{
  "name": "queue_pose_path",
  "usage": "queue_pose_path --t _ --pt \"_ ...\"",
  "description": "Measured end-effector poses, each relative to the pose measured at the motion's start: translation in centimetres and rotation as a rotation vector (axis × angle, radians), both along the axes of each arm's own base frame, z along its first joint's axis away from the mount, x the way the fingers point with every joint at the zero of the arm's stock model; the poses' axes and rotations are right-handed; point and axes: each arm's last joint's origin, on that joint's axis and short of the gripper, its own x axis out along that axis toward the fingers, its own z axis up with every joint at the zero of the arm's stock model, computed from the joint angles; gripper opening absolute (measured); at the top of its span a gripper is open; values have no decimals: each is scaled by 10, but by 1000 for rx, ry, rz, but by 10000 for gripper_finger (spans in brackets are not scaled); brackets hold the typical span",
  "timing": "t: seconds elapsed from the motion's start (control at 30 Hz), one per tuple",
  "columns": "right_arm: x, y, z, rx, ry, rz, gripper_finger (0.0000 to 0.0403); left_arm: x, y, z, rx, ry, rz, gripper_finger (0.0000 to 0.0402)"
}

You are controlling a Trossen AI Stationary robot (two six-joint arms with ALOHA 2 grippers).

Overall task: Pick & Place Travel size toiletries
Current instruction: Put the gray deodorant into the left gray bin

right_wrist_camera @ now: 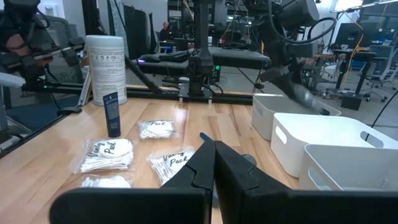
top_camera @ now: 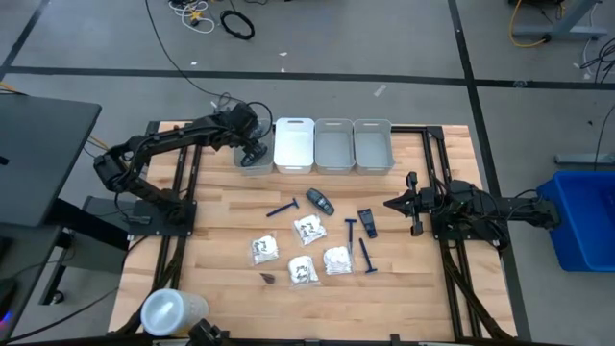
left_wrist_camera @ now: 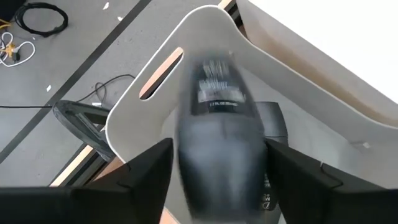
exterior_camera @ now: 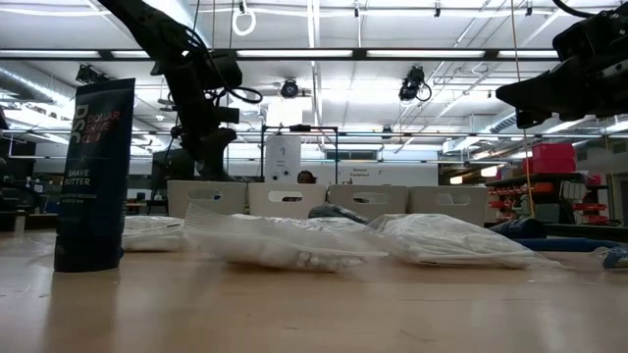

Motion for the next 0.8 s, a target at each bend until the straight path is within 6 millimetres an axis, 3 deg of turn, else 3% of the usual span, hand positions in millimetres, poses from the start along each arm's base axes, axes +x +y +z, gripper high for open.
queue_pose_path --t 0.33,0.5,0.8 --pt "0 0 0 0 0 0 14 1 -3 -1 -6 14 -16 305" --pt "0 0 0 0 0 0 14 5 -8 -1 -5 23 -48 304" --pt "0 0 0 0 -1 0 14 25 -37 10 24 13 -204 290"
